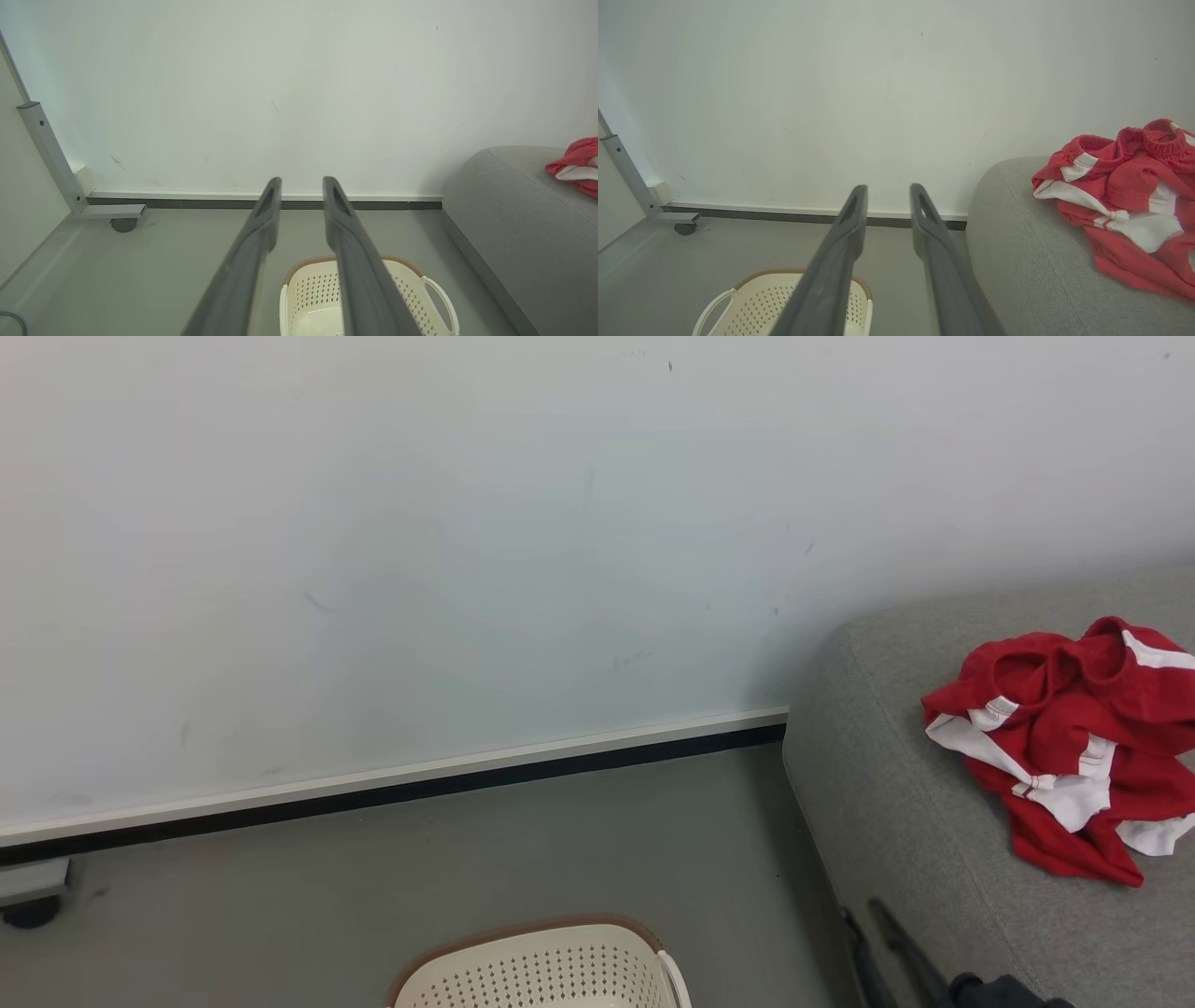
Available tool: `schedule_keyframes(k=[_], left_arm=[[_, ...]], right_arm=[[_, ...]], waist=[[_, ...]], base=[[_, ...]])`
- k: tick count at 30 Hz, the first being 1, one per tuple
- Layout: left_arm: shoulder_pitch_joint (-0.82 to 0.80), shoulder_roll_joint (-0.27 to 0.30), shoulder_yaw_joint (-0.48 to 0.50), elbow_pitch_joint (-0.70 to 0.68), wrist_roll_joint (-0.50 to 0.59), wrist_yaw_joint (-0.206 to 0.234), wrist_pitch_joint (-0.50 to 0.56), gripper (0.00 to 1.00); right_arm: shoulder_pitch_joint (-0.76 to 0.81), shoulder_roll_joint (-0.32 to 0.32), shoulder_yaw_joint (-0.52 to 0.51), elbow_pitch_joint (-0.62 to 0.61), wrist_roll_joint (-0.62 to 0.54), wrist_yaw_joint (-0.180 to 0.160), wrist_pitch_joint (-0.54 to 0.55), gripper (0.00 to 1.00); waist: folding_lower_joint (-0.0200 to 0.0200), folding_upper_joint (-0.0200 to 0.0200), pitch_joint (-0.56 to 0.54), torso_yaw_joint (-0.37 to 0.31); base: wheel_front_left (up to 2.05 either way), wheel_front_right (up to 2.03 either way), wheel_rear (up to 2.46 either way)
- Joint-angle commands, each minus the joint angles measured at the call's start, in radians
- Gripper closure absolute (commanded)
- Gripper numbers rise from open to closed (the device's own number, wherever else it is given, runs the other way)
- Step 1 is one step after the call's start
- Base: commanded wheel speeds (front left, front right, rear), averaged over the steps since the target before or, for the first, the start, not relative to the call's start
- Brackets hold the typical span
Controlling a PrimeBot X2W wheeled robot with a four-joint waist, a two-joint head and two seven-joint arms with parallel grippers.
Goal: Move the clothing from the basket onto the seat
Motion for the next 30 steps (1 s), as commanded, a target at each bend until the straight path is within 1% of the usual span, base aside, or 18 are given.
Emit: schedule_keyframes(k=[1, 12, 23, 27, 30], left_arm=[[0.0, -0.002, -0.001, 0.013, -0.002, 0.0, 0.004, 1.0], [-0.046, 0.008, -0.011, 0.045, -0.235, -0.022, 0.04, 1.0], [-0.097, 0.015, -0.018, 0.094, -0.438, -0.05, 0.075, 1.0], [-0.125, 0.019, -0.021, 0.12, -0.554, -0.065, 0.096, 1.0], [-0.136, 0.02, -0.022, 0.13, -0.6, -0.072, 0.104, 1.0]], right_arm=[[0.012, 0.001, 0.001, 0.017, 0.001, 0.0, 0.0, 1.0], [-0.014, 0.004, -0.049, 0.033, 0.245, 0.0, 0.045, 1.0], [-0.042, 0.009, -0.096, 0.053, 0.455, 0.0, 0.088, 1.0], [-0.056, 0.013, -0.125, 0.063, 0.575, 0.0, 0.114, 1.0], [-0.063, 0.015, -0.137, 0.068, 0.623, 0.0, 0.125, 1.0]], waist=[[0.0, 0.0, 0.0, 0.0], [0.0, 0.0, 0.01, 0.006], [0.0, 0.0, 0.02, 0.013], [0.0, 0.0, 0.027, 0.017], [0.0, 0.0, 0.03, 0.019]], base=[[0.0, 0.0, 0.0], [0.0, 0.0, 0.0], [0.0, 0.0, 0.0], [0.0, 0.0, 0.0], [0.0, 0.0, 0.0]])
